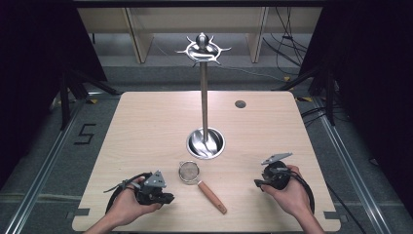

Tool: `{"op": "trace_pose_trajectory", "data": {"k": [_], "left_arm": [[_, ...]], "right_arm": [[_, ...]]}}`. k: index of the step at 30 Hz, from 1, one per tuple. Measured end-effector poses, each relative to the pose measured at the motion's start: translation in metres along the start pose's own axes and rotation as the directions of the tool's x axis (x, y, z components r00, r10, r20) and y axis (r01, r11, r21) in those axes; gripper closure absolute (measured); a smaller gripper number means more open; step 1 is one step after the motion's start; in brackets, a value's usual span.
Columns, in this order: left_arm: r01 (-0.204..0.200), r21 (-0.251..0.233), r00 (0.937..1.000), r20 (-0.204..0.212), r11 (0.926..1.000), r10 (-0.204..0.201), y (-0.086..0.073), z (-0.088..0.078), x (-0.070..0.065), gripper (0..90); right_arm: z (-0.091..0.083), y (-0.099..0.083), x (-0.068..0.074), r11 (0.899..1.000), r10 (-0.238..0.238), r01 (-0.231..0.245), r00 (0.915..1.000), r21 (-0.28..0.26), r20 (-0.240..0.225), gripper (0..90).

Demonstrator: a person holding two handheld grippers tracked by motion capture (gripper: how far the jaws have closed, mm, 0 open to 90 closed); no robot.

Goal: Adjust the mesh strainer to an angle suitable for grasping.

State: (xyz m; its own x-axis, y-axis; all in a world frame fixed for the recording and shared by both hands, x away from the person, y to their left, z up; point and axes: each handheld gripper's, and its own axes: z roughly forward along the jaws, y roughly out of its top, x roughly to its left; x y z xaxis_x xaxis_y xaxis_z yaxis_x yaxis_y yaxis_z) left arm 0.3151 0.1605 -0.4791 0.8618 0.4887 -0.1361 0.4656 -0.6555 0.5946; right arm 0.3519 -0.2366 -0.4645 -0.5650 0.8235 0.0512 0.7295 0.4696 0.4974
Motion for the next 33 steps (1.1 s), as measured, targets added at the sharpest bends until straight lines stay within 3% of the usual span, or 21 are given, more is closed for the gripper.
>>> {"op": "trace_pose_trajectory", "data": {"k": [2, 4, 7, 8, 9, 14, 21, 22, 23, 25, 27, 30, 31, 32, 33], "left_arm": [[-0.014, 0.014, 0.9999, 0.009, 0.9998, 0.014, 0.002, 0.001, -0.004, 88.8], [-0.055, 0.044, 0.9983, 0.023, 0.9975, 0.054, 0.007, 0.004, -0.009, 88.9], [-0.062, 0.044, 0.9969, 0.05, 0.9971, 0.06, 0.018, 0.01, -0.017, 89.1], [-0.091, 0.055, 0.9945, 0.058, 0.9944, 0.087, 0.025, 0.015, -0.022, 89.1], [-0.086, 0.064, 0.9949, 0.059, 0.9942, 0.082, 0.028, 0.019, -0.025, 89.1], [-0.124, 0.095, 0.9907, 0.068, 0.9878, 0.118, 0.041, 0.034, -0.035, 89.1], [-0.118, 0.1, 0.992, 0.056, 0.9879, 0.113, 0.061, 0.055, -0.047, 89.1], [-0.17, 0.138, 0.985, 0.052, 0.9757, 0.164, 0.064, 0.056, -0.045, 89.1], [-0.165, 0.144, 0.9858, 0.052, 0.9756, 0.16, 0.065, 0.058, -0.047, 89.2], [-0.184, 0.168, 0.9825, 0.059, 0.9685, 0.177, 0.069, 0.063, -0.048, 89.2], [-0.181, 0.171, 0.983, 0.06, 0.9684, 0.174, 0.072, 0.066, -0.049, 89.2], [-0.216, 0.191, 0.9764, 0.047, 0.9576, 0.211, 0.08, 0.074, -0.053, 89.2], [-0.195, 0.194, 0.9806, 0.058, 0.9615, 0.187, 0.082, 0.077, -0.056, 89.2], [-0.199, 0.195, 0.9795, 0.068, 0.9604, 0.19, 0.083, 0.079, -0.056, 89.2], [-0.185, 0.19, 0.9816, 0.082, 0.9641, 0.173, 0.085, 0.084, -0.058, 89.2]], "right_arm": [[-0.002, -0.001, -0.001, 1.0, -0.003, 0.003, 1.0, -0.007, 0.003, 61.5], [-0.005, -0.005, -0.004, 1.0, -0.007, 0.008, 0.9998, -0.017, 0.017, 63.3], [-0.008, -0.008, -0.006, 1.0, 0.006, -0.005, 0.9997, -0.028, 0.025, 63.6], [-0.006, -0.009, -0.005, 0.998, 0.028, -0.026, 0.9992, -0.06, 0.03, 63.8], [-0.009, -0.009, -0.005, 0.999, 0.034, -0.034, 0.9989, -0.028, 0.03, 64.4], [-0.012, -0.009, -0.005, 1.0, 0.004, -0.002, 0.9978, -0.03, 0.066, 66.3], [-0.013, -0.01, -0.007, 0.999, 0.016, -0.013, 0.997, -0.041, 0.076, 66.2], [-0.013, -0.01, -0.007, 0.999, 0.017, -0.014, 0.9971, -0.044, 0.074, 66.2], [-0.013, -0.01, -0.007, 0.999, 0.018, -0.014, 0.997, -0.048, 0.075, 66.2], [-0.013, -0.01, -0.008, 0.999, 0.015, -0.011, 0.9971, -0.051, 0.075, 66.2], [-0.013, -0.01, -0.008, 0.998, 0.017, -0.013, 0.9972, -0.058, 0.073, 66.1], [-0.013, -0.01, -0.009, 0.998, 0.024, -0.02, 0.9971, -0.057, 0.073, 66.2], [-0.014, -0.01, -0.009, 0.998, 0.024, -0.02, 0.9973, -0.056, 0.069, 66.2], [-0.014, -0.01, -0.01, 0.998, 0.025, -0.021, 0.9973, -0.057, 0.069, 66.2], [-0.014, -0.01, -0.01, 0.998, 0.016, -0.012, 0.9974, -0.055, 0.07, 66.2]]}}
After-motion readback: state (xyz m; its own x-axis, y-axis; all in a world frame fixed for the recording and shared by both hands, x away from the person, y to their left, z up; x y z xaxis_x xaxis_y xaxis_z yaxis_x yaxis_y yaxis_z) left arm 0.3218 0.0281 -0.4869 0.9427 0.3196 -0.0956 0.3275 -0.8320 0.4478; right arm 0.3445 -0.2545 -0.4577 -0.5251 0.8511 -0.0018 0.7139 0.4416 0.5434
